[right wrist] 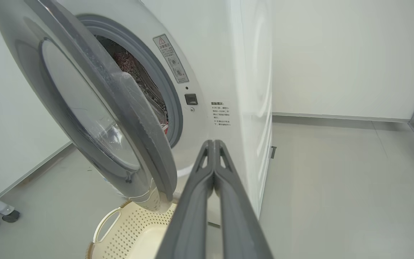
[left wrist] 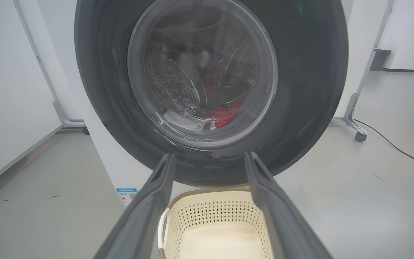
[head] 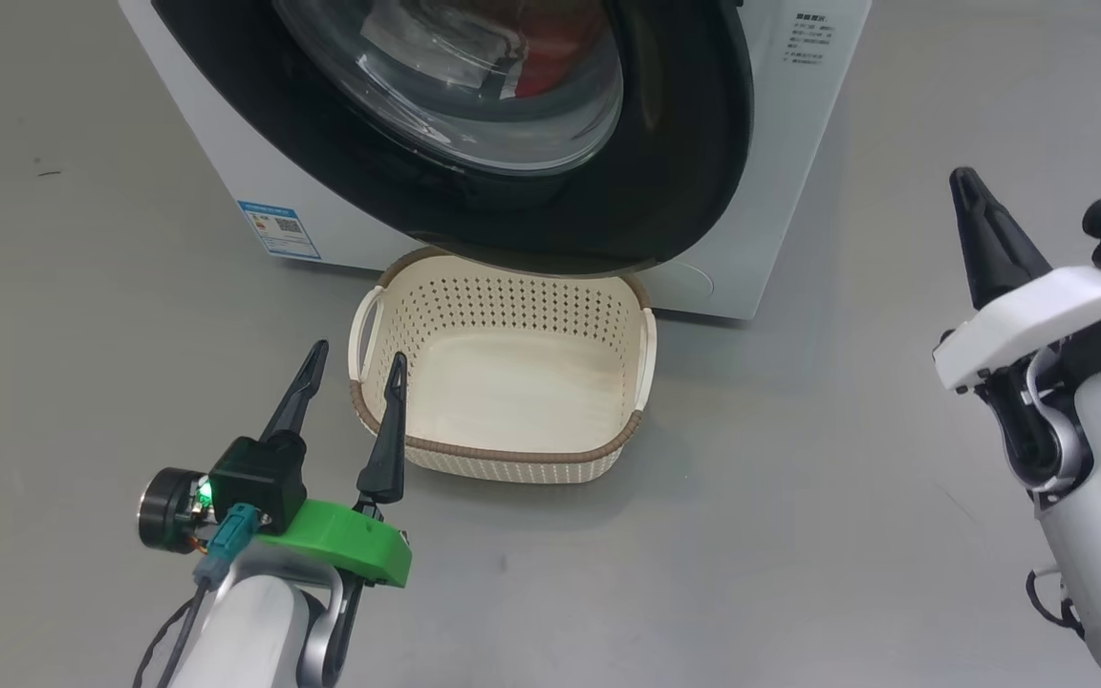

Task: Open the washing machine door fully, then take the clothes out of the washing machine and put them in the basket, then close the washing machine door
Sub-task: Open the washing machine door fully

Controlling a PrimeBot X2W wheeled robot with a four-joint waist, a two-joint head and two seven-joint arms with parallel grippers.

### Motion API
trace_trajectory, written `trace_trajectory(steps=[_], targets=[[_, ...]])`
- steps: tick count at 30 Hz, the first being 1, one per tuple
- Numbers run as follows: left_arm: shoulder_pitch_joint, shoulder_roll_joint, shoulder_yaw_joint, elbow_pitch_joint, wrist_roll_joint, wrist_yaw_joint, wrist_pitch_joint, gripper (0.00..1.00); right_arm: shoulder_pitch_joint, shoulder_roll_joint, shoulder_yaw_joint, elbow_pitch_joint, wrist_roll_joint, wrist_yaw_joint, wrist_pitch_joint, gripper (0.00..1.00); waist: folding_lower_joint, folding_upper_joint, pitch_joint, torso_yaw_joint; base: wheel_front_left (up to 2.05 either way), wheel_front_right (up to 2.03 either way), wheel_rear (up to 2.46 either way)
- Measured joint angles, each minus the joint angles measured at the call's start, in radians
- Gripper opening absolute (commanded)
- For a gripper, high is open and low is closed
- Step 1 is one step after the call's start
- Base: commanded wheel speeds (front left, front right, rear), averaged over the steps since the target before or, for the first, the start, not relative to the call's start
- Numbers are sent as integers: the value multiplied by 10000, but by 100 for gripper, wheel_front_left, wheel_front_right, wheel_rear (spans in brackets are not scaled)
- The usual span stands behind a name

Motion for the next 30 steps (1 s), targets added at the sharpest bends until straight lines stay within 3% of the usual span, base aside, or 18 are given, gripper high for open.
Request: trace_trajectory(steps=[3, 9, 10, 11, 12, 16, 30], targets=[[27, 2, -6, -29, 8, -13, 0, 100, 639, 31, -178, -178, -8, -23, -456, 0, 0, 0, -106, -133, 0, 0, 0], [112, 2, 75, -65, 44, -44, 0, 100, 1628, 272, -527, -510, -171, -570, -1361, 0, 0, 0, -203, -269, 0, 0, 0], [124, 0, 125, -81, 63, -44, 0, 100, 1758, 362, -554, -539, -176, -639, -1526, 16, 0, 0, -218, -288, 0, 0, 0], [147, 2, 184, -100, 96, -44, 0, 100, 1897, 408, -525, -583, -236, -713, -1685, 48, 0, 0, -235, -312, 0, 0, 0], [164, 10, 209, -100, 102, -44, 0, 100, 2036, 399, -499, -637, -424, -817, -1841, 100, 0, 0, -250, -338, 0, 0, 0], [206, 6, 270, -132, 274, -46, 0, 100, 2672, 374, -481, -828, -780, -1151, -2194, 100, 0, 0, -280, -401, 0, 0, 0], [271, 6, 430, -173, 347, -44, 0, 100, 3394, 617, -418, -1501, -1250, -1513, -2284, 100, 0, 0, -267, -514, 0, 0, 0]])
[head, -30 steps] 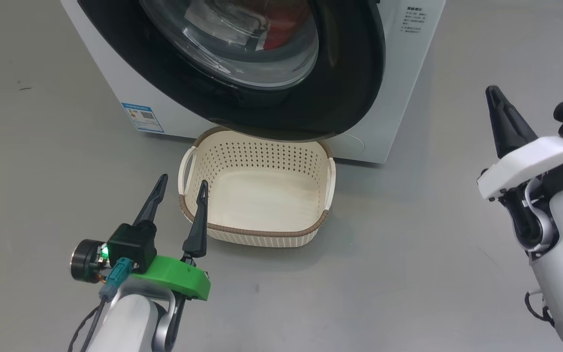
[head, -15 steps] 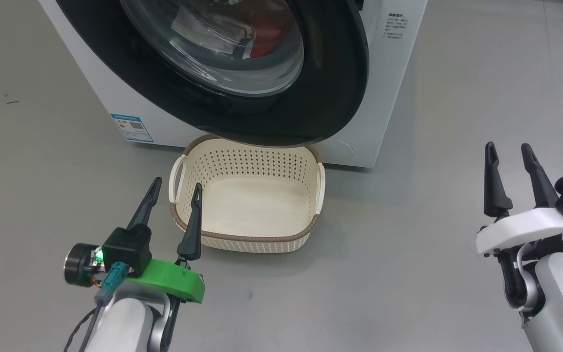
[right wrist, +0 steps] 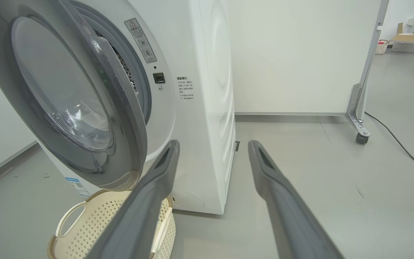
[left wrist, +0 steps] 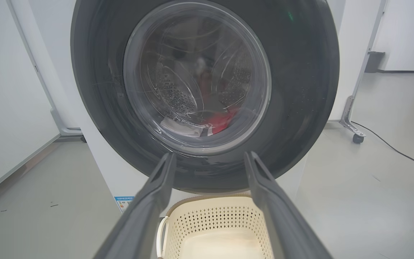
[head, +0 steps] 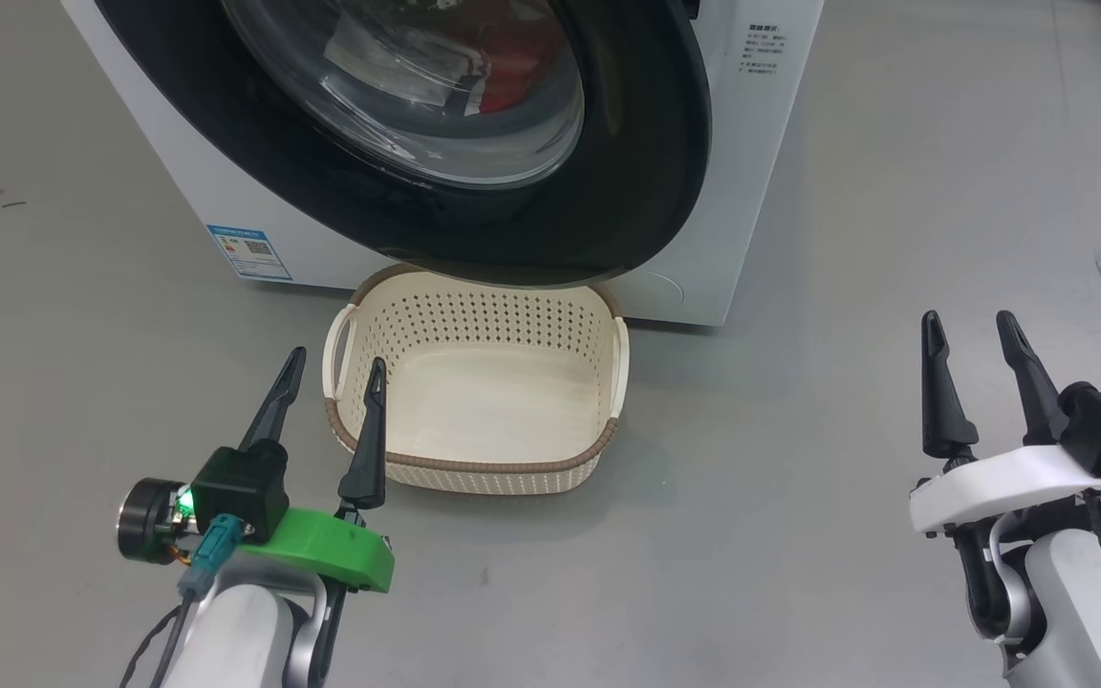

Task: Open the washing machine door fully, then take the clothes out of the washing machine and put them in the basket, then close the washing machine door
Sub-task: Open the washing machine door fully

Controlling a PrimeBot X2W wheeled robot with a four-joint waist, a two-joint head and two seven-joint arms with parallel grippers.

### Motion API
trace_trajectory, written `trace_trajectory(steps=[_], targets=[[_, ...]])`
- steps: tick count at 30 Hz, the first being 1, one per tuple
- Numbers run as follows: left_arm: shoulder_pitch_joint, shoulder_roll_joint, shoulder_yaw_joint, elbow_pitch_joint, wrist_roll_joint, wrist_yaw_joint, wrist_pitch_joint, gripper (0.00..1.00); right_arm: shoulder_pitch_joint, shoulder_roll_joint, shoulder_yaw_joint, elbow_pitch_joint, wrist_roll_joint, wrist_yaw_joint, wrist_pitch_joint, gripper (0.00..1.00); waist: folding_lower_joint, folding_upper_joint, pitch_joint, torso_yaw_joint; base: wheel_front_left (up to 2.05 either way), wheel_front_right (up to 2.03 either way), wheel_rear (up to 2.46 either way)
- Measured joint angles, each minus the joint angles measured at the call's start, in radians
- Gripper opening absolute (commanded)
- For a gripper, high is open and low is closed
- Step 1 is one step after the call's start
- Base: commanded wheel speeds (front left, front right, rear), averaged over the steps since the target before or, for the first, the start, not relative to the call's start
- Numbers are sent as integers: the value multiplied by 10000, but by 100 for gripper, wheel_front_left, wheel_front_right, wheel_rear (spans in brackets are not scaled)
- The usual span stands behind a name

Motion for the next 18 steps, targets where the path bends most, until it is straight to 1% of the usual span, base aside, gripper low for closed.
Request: trace_trajectory(steps=[5, 7, 17, 18], targets=[[5, 0, 48, -31, 0, 0, 0, 100, 154, 134, -111, -274, 2, -27, -10, 100, 0, 0, 32, -28, 0, 0, 0], [5, 0, 84, -35, 0, 0, 0, 100, 195, 136, -119, -324, 2, -86, -10, 100, 0, 0, 45, -34, 0, 0, 0], [10, 0, 96, -33, 2, 0, 0, 100, 393, 146, -211, -569, -161, -102, -12, 100, 0, 0, 96, -39, 0, 0, 0], [12, 0, 96, -33, 2, 0, 0, 100, 395, 153, -217, -600, -169, -148, -12, 100, 0, 0, 102, -40, 0, 0, 0]])
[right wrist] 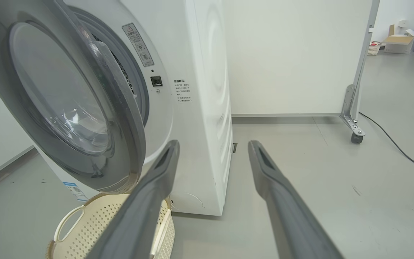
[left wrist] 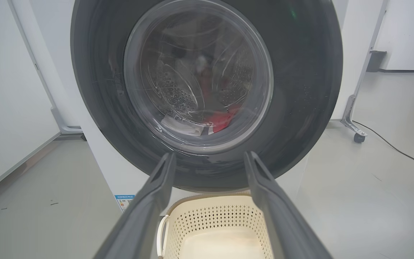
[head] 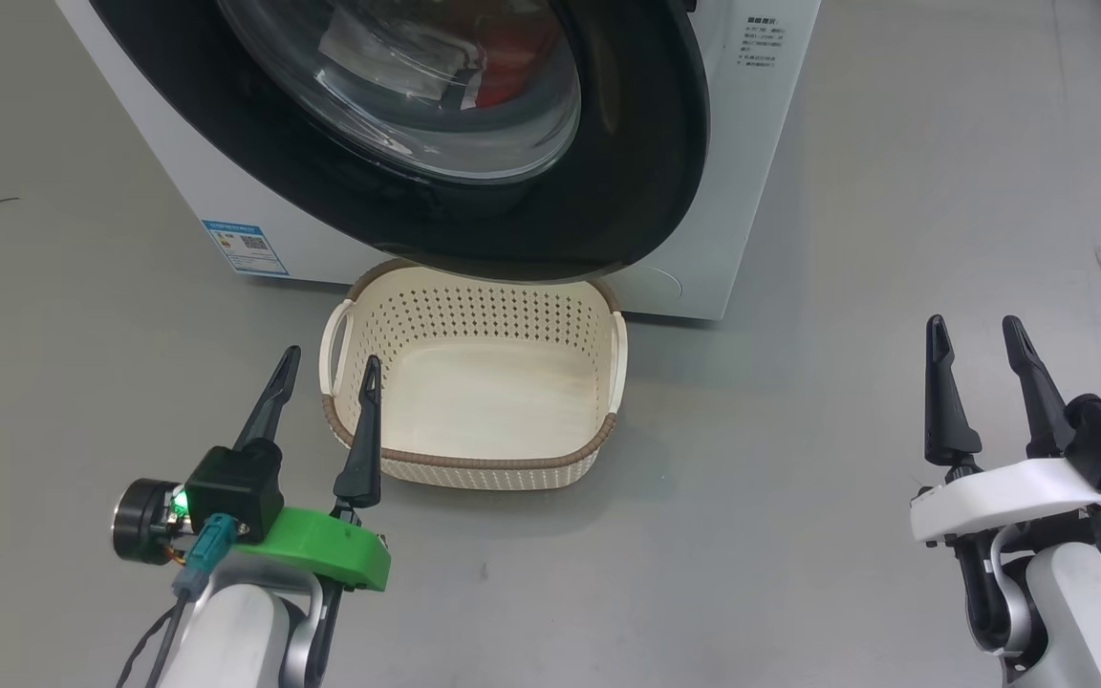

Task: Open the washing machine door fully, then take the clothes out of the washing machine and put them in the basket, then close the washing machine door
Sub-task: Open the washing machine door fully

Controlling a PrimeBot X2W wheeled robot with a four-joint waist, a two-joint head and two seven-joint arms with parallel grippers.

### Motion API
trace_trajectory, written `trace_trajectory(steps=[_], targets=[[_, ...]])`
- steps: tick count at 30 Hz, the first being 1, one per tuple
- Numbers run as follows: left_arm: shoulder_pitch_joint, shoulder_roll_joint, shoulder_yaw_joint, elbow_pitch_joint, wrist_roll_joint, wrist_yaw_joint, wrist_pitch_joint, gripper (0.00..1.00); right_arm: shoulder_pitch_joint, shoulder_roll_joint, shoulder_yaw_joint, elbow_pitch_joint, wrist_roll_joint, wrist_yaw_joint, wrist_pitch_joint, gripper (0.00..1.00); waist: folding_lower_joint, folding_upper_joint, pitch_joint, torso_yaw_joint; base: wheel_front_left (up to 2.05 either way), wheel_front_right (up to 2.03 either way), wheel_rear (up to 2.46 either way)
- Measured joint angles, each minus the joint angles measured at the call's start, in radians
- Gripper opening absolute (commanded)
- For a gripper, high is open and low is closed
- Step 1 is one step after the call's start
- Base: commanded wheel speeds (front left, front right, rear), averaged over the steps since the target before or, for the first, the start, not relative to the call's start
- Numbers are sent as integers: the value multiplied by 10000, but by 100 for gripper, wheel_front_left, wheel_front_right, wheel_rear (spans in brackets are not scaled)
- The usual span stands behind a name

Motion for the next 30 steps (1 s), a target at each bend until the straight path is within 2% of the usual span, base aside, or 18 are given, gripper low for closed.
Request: trace_trajectory(steps=[8, 30], targets=[[7, 0, 4, 4, 0, -33, 0, 100, 124, 186, -113, -151, 15, -21, -2, 100, 0, 0, 63, -21, 0, 0, 0], [7, 0, -84, 13, -4, -100, 0, 100, 177, 176, -280, -370, -15, -21, -31, 100, 0, 0, 148, 71, 0, 0, 0]])
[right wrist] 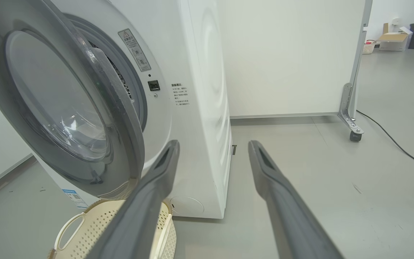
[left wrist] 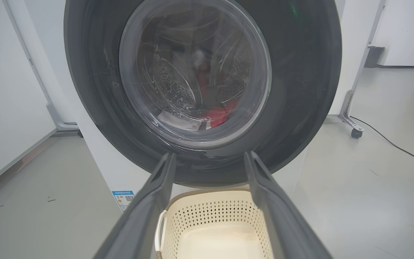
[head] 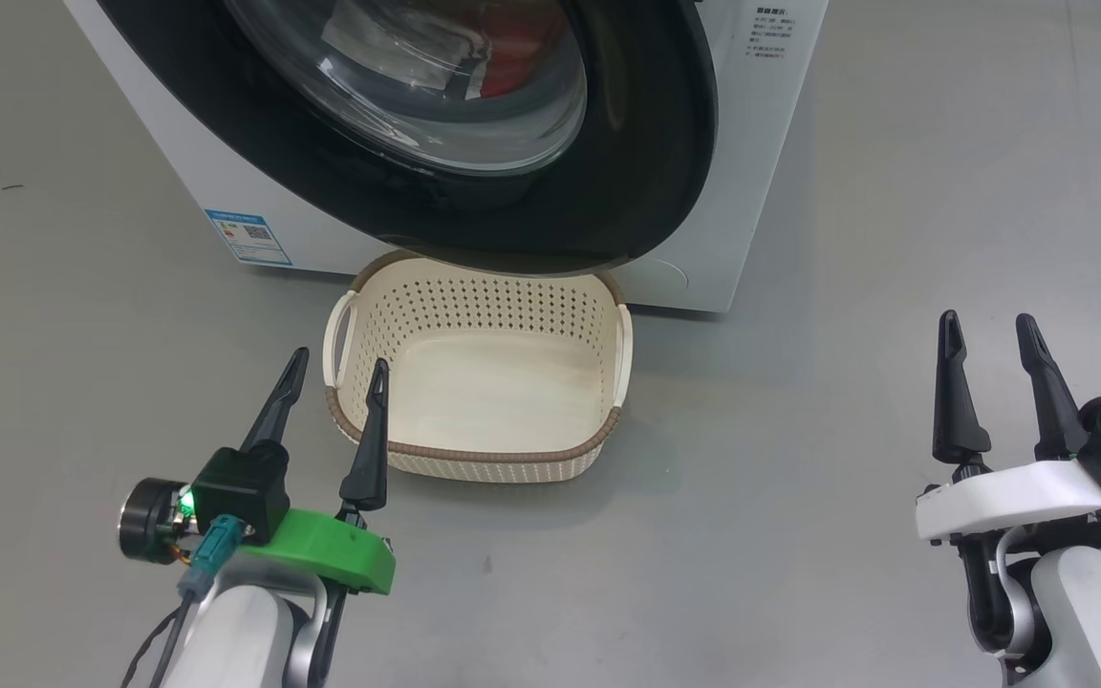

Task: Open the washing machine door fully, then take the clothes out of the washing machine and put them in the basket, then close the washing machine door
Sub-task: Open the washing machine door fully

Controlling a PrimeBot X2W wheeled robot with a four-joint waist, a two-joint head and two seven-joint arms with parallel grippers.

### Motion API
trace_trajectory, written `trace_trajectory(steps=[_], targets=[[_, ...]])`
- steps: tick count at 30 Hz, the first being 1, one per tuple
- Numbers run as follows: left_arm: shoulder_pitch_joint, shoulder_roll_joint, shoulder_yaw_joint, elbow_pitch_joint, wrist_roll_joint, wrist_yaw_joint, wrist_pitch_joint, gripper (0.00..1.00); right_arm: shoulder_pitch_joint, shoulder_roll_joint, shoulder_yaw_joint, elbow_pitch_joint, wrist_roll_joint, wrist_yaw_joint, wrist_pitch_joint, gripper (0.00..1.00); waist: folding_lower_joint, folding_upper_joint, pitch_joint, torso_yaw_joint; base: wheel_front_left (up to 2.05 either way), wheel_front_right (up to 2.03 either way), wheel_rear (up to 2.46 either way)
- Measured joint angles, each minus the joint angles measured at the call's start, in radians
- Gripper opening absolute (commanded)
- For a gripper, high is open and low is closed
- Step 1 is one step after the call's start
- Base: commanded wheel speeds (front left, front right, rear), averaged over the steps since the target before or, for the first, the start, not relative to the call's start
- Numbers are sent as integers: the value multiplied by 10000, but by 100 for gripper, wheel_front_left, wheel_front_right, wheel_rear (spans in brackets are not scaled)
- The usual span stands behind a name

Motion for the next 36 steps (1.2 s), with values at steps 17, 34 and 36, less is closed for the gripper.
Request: trace_trajectory(steps=[17, 34, 36], targets=[[-9, 0, -234, -73, -59, -29, 0, 100, -498, -566, -79, -360, -330, 42, 69, 100, 0, 0, 335, 176, 0, 0, 0], [-270, -4, -617, -167, -180, -42, 0, 100, -2847, -178, -828, -355, 1406, 174, 1666, 100, 0, 0, 1125, 817, 0, 0, 0], [-312, -4, -662, -169, -190, -42, 0, 100, -3065, -31, -965, -236, 1868, 174, 1960, 54, 0, 0, 1203, 888, 0, 0, 0]])
